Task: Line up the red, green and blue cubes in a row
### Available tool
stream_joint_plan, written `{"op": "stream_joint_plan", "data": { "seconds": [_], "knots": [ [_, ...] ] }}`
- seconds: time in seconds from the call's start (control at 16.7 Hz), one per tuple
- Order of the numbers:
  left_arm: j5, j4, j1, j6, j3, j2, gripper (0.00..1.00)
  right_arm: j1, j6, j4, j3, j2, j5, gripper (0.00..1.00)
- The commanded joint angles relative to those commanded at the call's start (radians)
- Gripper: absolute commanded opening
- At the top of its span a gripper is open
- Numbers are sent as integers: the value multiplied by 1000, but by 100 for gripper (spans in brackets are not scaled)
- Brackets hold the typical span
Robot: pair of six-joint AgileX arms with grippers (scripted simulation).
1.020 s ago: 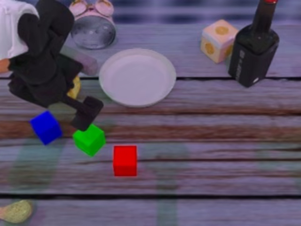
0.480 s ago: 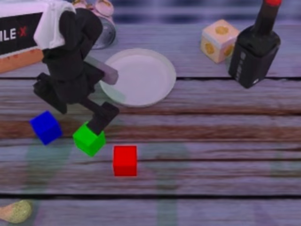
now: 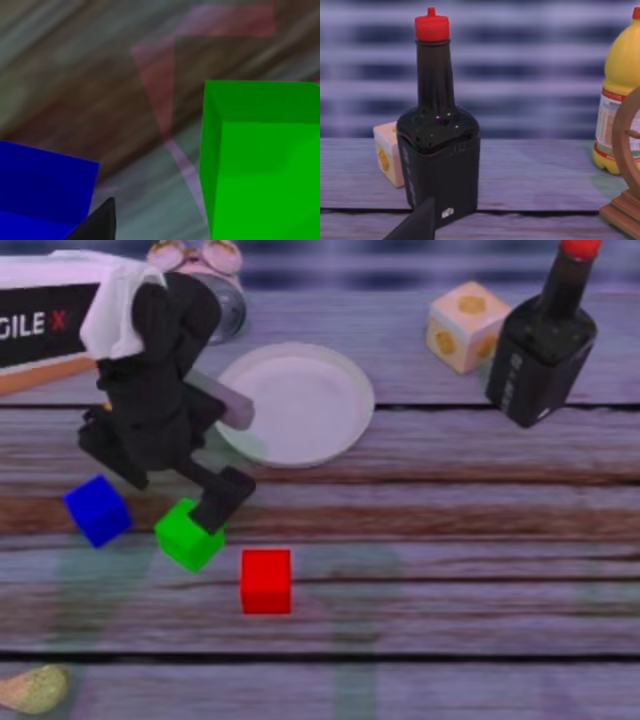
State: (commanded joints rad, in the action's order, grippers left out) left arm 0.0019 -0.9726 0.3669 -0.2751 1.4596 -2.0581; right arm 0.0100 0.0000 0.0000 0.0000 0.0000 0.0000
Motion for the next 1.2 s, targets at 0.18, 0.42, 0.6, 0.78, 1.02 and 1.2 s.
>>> {"op": "stream_joint_plan", "data": {
  "seconds": [0.18,0.42,0.6,0.78,1.02,1.2],
  "knots": [
    [0,108,0,0,-59,-48,100,0,0,0,0,0,0,100],
    [1,209,0,-1,-115,-93,100,0,0,0,0,0,0,100],
    [1,210,0,-1,-116,-94,100,0,0,0,0,0,0,100],
    [1,210,0,-1,-116,-94,85,0,0,0,0,0,0,100],
    [1,210,0,-1,-116,-94,55,0,0,0,0,0,0,100],
    [1,210,0,-1,-116,-94,32,0,0,0,0,0,0,100]
  ]
}}
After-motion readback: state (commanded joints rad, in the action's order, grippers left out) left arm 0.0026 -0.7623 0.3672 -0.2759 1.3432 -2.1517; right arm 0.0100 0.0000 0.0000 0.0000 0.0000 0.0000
